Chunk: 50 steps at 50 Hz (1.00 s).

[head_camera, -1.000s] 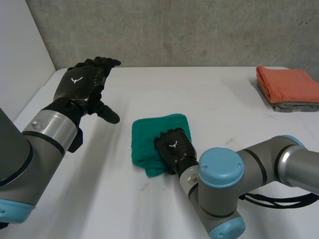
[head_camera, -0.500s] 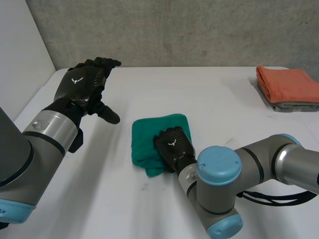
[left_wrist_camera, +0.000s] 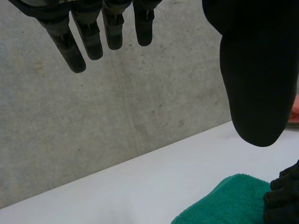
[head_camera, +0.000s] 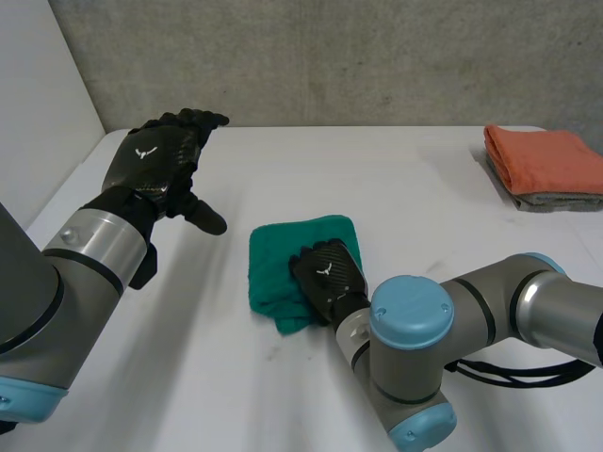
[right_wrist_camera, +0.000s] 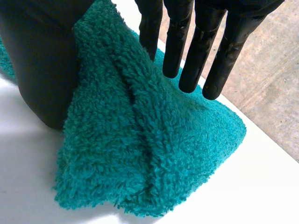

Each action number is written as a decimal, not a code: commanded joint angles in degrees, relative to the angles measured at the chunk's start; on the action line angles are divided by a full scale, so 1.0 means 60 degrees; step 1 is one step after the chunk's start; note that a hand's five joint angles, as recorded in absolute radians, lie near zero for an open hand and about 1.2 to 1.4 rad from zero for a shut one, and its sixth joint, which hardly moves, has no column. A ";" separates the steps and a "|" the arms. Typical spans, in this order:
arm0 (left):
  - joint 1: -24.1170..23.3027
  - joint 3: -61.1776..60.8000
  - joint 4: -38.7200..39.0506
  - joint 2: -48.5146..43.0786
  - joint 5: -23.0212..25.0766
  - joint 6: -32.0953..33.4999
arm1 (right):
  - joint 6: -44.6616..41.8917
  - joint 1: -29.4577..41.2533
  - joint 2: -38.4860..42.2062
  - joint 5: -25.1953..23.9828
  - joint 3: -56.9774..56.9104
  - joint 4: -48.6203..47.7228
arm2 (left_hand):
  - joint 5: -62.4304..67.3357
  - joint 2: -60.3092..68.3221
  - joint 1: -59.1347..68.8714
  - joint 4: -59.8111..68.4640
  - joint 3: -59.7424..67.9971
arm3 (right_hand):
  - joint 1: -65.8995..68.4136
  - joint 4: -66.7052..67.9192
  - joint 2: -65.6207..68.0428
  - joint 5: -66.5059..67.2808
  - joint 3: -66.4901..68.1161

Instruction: Fold the laundry.

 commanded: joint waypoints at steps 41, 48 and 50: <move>0.0000 -0.0002 0.0000 0.0021 0.0000 -0.0015 | -0.0014 0.0000 0.0218 -0.0103 -0.0259 -0.0032 | 0.0055 -0.0222 -0.0195 -0.0194 -0.0241 | 0.8538 0.7604 0.7648 0.7583 0.7587; 0.0000 -0.0002 0.0000 0.0036 0.0000 -0.0029 | -0.0014 0.0000 -0.0075 -0.0117 -0.0230 -0.0017 | 0.0055 -0.0222 -0.0195 -0.0194 -0.0241 | 0.8538 0.7604 0.7648 0.7583 0.7587; 0.0000 -0.0002 -0.0014 0.0051 0.0000 -0.0029 | -0.0014 -0.0015 -0.0353 -0.0117 -0.0230 -0.0002 | 0.0055 -0.0222 -0.0195 -0.0194 -0.0241 | 0.8538 0.7604 0.7648 0.7583 0.7587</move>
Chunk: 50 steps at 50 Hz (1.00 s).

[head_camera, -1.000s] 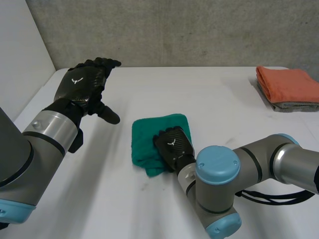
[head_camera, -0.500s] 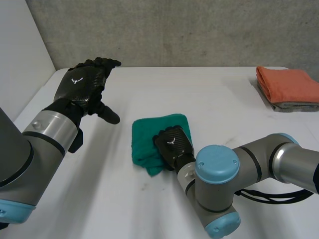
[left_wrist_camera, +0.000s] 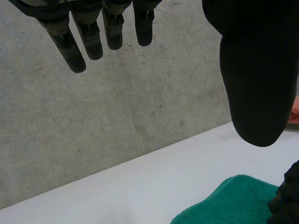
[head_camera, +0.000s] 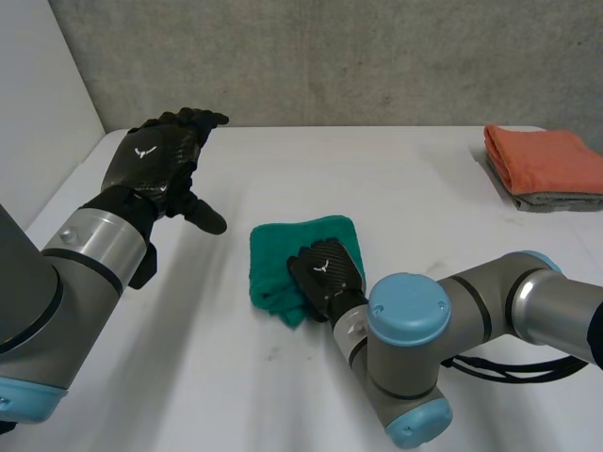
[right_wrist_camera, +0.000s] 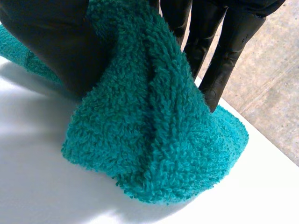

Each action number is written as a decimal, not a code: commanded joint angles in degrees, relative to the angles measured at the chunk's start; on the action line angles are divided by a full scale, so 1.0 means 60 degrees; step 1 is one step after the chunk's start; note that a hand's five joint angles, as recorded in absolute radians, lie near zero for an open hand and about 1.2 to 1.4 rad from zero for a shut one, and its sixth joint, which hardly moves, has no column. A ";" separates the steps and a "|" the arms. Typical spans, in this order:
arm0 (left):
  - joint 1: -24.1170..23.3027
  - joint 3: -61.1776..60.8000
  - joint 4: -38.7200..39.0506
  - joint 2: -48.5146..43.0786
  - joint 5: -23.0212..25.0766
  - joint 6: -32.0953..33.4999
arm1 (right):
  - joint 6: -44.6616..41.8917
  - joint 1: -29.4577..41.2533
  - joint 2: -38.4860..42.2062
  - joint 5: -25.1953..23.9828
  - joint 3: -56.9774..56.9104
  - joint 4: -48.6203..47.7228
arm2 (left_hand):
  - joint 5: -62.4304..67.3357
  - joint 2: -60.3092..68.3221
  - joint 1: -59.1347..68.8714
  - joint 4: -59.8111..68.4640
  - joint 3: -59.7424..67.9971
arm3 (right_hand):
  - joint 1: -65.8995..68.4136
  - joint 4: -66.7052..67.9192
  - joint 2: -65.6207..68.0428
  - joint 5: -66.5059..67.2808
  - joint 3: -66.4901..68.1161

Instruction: Fold the laundry.

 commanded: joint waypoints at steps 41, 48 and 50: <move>0.0132 0.0088 0.0044 0.0011 0.0002 -0.0023 | -0.0703 -0.4378 -0.2424 -0.2629 -0.3503 0.4787 | 0.0055 -0.0222 -0.0195 -0.0195 -0.0241 | 0.4854 0.2030 0.2216 0.2611 0.2238; 0.0147 0.0118 0.0044 -0.0018 0.0002 -0.0009 | -0.0659 -0.5155 -0.1531 -0.3055 -0.4659 0.4772 | 0.0055 -0.0222 -0.0195 -0.0195 -0.0241 | 0.4854 0.2030 0.2216 0.2611 0.2238; 0.0147 0.0118 0.0044 -0.0033 0.0002 -0.0009 | -0.0674 -0.5346 -0.1135 -0.3084 -0.5113 0.4772 | 0.0055 -0.0222 -0.0195 -0.0195 -0.0241 | 0.4854 0.2030 0.2216 0.2611 0.2238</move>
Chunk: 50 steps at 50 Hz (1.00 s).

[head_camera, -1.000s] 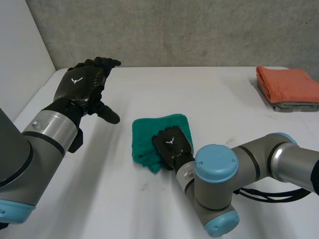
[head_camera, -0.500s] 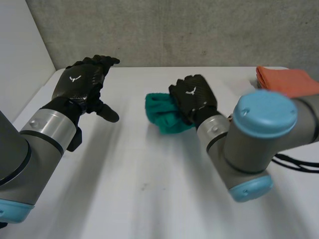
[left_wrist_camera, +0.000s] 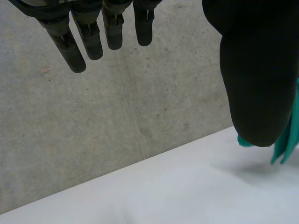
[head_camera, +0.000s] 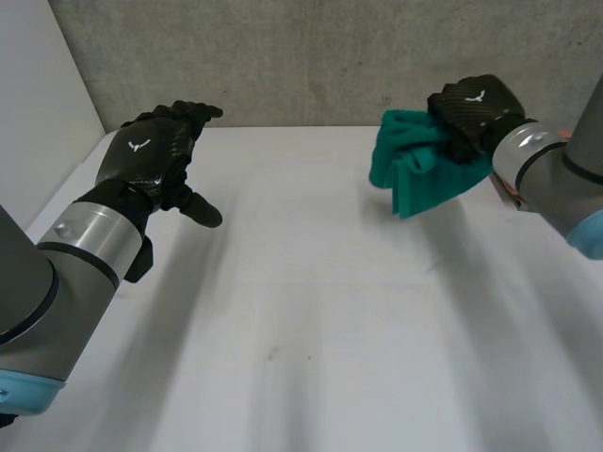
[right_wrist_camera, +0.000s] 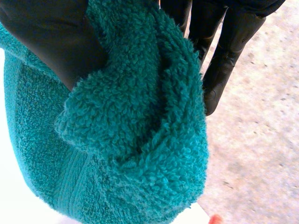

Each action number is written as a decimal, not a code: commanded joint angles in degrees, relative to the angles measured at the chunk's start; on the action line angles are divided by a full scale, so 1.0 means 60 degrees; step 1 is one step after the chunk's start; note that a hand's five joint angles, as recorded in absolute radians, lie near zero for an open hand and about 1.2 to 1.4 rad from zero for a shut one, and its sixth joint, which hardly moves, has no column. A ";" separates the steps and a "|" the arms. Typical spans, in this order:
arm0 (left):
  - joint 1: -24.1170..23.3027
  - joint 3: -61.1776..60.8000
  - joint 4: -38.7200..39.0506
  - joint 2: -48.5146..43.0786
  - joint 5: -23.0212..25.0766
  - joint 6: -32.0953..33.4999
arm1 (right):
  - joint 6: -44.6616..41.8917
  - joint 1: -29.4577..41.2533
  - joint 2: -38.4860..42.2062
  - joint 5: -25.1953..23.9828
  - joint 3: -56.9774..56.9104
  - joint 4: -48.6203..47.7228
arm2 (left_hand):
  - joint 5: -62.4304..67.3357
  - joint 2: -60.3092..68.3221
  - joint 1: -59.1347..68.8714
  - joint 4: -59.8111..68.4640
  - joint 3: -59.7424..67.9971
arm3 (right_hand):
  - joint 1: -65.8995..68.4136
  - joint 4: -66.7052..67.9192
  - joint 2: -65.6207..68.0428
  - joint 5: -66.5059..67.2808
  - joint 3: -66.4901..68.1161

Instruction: Fold the laundry.

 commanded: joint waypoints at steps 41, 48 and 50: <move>0.0117 0.0283 0.0219 -0.0859 -0.0044 -0.0007 | 0.0675 -0.2840 0.5072 0.0359 -0.5981 -0.4059 | 0.0059 -0.0222 -0.0195 -0.0194 -0.0241 | 0.4711 0.1998 0.2216 0.2567 0.2238; 0.0116 0.0268 0.0219 -0.0859 -0.0044 -0.0022 | 0.0661 -0.3777 0.5466 -0.0591 -0.5086 -0.3649 | 0.0059 -0.0222 -0.0195 -0.0194 -0.0241 | 0.4711 0.1998 0.2216 0.2567 0.2238; 0.0116 0.0254 0.0219 -0.0874 -0.0044 -0.0022 | 0.0646 -0.3896 0.5628 -0.0725 -0.5100 -0.3561 | 0.0059 -0.0222 -0.0195 -0.0194 -0.0241 | 0.4711 0.1998 0.2216 0.2567 0.2238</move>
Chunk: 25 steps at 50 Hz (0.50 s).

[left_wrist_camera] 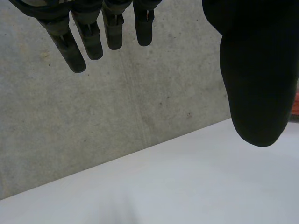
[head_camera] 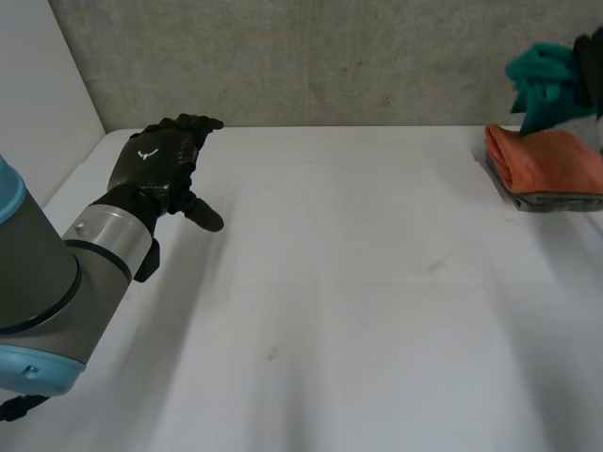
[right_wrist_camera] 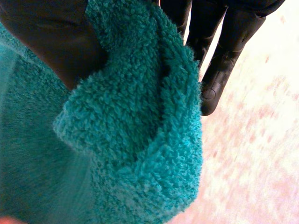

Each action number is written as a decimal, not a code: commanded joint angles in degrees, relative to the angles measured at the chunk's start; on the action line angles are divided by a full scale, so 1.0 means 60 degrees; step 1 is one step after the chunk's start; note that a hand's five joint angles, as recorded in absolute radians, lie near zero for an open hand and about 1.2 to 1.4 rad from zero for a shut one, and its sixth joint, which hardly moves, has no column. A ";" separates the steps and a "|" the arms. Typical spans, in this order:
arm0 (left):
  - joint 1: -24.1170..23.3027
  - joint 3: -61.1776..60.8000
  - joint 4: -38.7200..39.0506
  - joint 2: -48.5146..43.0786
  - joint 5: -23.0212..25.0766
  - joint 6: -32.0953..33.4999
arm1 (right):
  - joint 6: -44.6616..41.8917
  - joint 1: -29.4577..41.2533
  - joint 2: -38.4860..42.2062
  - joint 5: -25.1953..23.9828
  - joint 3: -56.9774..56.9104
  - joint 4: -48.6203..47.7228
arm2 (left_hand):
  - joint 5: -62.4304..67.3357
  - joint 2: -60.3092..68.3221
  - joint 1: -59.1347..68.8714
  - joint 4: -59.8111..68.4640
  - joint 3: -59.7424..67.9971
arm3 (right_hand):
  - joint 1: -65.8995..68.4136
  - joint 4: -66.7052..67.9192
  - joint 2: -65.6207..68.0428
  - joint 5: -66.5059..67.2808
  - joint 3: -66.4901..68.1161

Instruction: Fold the laundry.

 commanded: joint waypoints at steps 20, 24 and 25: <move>0.0011 -0.0017 0.0015 -0.0042 0.0016 -0.0003 | -0.0124 -0.0973 0.0241 -0.1228 0.0610 0.1521 | 0.0058 -0.0222 -0.0195 -0.0194 -0.0241 | 0.4615 0.1998 0.2217 0.2567 0.2092; 0.0011 -0.0017 0.0015 -0.0042 0.0016 -0.0003 | -0.0139 -0.0958 0.0211 -0.1242 0.0625 0.1536 | 0.0058 -0.0222 -0.0195 -0.0194 -0.0241 | 0.4615 0.1998 0.2217 0.2567 0.2092; 0.0011 -0.0017 0.0015 -0.0042 0.0001 -0.0003 | -0.0139 -0.0958 0.0197 -0.1243 0.0625 0.1550 | 0.0058 -0.0222 -0.0195 -0.0194 -0.0241 | 0.4615 0.1998 0.2217 0.2567 0.2092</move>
